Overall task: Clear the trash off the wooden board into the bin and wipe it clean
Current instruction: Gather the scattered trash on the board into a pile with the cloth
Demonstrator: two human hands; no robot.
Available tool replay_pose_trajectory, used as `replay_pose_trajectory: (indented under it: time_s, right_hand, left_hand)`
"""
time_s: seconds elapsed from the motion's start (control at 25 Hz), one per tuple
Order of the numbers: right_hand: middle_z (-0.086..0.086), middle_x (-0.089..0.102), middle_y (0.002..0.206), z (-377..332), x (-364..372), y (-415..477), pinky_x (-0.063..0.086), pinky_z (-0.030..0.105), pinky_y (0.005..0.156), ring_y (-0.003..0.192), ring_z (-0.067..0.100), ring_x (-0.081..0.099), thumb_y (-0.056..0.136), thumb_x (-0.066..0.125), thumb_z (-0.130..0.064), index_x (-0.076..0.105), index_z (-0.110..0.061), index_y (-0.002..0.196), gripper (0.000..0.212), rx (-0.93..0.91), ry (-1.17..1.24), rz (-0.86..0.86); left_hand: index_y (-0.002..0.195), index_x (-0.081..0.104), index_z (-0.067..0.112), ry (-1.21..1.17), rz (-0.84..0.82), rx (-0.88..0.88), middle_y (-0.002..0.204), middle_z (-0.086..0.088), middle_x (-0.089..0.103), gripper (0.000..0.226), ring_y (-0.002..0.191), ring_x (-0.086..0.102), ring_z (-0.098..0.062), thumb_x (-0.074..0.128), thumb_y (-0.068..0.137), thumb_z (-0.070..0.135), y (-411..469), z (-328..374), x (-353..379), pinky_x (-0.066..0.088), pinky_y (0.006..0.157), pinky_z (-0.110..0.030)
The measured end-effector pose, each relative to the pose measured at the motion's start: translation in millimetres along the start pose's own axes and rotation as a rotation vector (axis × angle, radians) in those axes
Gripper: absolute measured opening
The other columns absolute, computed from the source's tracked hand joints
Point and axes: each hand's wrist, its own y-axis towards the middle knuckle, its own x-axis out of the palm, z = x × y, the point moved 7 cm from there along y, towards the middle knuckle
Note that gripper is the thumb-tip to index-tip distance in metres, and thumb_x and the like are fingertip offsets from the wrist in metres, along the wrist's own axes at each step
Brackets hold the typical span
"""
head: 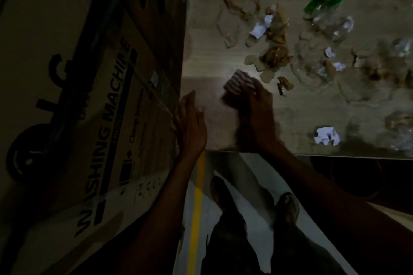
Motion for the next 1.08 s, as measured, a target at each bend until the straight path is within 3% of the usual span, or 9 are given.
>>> replay_pose_trajectory:
  time_s: [0.08, 0.2, 0.36, 0.52, 0.68, 0.84, 0.88, 0.96, 1.08]
  right_hand:
    - [0.016, 0.058, 0.147, -45, 36, -3, 0.041, 0.051, 0.117, 0.138, 0.03, 0.052, 0.101, 0.063, -0.017, 0.062, -0.008, 0.14, 0.04, -0.205, 0.098, -0.06]
    - [0.015, 0.045, 0.159, -87, 90, -2, 0.028, 0.046, 0.124, 0.15, 0.028, 0.034, 0.097, 0.065, -0.03, 0.051, -0.018, 0.151, 0.057, -0.312, -0.006, -0.209]
    - [0.011, 0.036, 0.164, -40, 73, 57, 0.028, 0.047, 0.124, 0.151, 0.028, 0.031, 0.097, 0.047, -0.015, 0.047, -0.022, 0.154, 0.058, -0.103, -0.105, -0.087]
    - [0.017, 0.027, 0.166, 5, 34, 75, 0.037, 0.054, 0.116, 0.147, 0.04, 0.03, 0.088, 0.056, 0.002, 0.039, -0.015, 0.157, 0.073, 0.098, -0.307, -0.006]
    - [0.023, 0.036, 0.159, -14, 38, 79, 0.037, 0.048, 0.112, 0.138, 0.045, 0.038, 0.085, 0.047, 0.0, 0.049, -0.008, 0.15, 0.066, 0.196, -0.162, 0.042]
    - [0.011, 0.024, 0.169, -56, 91, 95, 0.022, 0.045, 0.125, 0.157, 0.033, 0.017, 0.103, 0.05, -0.037, 0.041, -0.027, 0.158, 0.056, -0.087, -0.183, -0.215]
    - [0.011, 0.026, 0.169, -54, 96, 106, 0.025, 0.047, 0.124, 0.156, 0.034, 0.021, 0.103, 0.051, -0.039, 0.042, -0.027, 0.157, 0.056, -0.122, -0.219, -0.213]
    - [0.015, 0.037, 0.163, -34, 86, 128, 0.04, 0.049, 0.115, 0.145, 0.039, 0.039, 0.098, 0.057, -0.025, 0.051, -0.023, 0.151, 0.054, -0.053, -0.263, -0.081]
    - [0.017, 0.042, 0.158, -2, 47, 131, 0.048, 0.049, 0.103, 0.13, 0.042, 0.046, 0.083, 0.056, 0.001, 0.059, -0.015, 0.14, 0.06, 0.273, -0.28, 0.113]
  left_hand:
    - [0.146, 0.046, 0.015, -0.214, 0.136, -0.068, 0.15, -0.013, 0.043, 0.045, 0.137, 0.04, -0.028, 0.036, 0.103, 0.019, 13, -7, -5, 0.027, 0.113, -0.042]
    - [0.139, 0.05, -0.002, -0.352, 0.274, -0.074, 0.143, -0.022, 0.046, 0.046, 0.132, 0.047, -0.032, 0.032, 0.104, 0.021, 27, -28, -13, 0.036, 0.113, -0.04]
    - [0.151, 0.04, 0.009, -0.03, 0.105, 0.006, 0.156, -0.016, 0.037, 0.047, 0.14, 0.04, -0.031, 0.039, 0.104, 0.013, 32, -25, 6, 0.031, 0.115, -0.041]
    - [0.159, 0.018, 0.012, 0.321, -0.009, 0.046, 0.167, -0.016, 0.013, 0.065, 0.153, 0.016, -0.032, 0.019, 0.105, 0.048, 30, -13, 25, 0.021, 0.119, -0.053]
    - [0.16, 0.012, 0.01, 0.288, -0.128, 0.191, 0.168, -0.009, 0.006, 0.064, 0.156, 0.004, -0.024, 0.023, 0.105, 0.041, 55, -2, 30, 0.01, 0.123, -0.045]
    - [0.157, 0.021, 0.007, 0.029, -0.101, 0.114, 0.165, -0.011, 0.021, 0.064, 0.153, 0.019, -0.026, 0.021, 0.1, 0.036, 108, 9, 23, 0.017, 0.124, -0.044]
    - [0.156, 0.026, 0.008, -0.011, -0.069, 0.082, 0.164, -0.011, 0.025, 0.063, 0.151, 0.026, -0.026, 0.023, 0.099, 0.035, 117, 9, 22, 0.021, 0.122, -0.042]
    - [0.155, 0.033, 0.01, 0.021, 0.001, 0.065, 0.163, -0.009, 0.03, 0.058, 0.145, 0.035, -0.027, 0.026, 0.101, 0.032, 120, 12, 19, 0.028, 0.116, -0.04]
    - [0.154, 0.033, 0.01, 0.141, 0.063, 0.1, 0.163, -0.011, 0.029, 0.06, 0.139, 0.041, -0.031, 0.025, 0.101, 0.034, 115, 16, 23, 0.037, 0.11, -0.043]
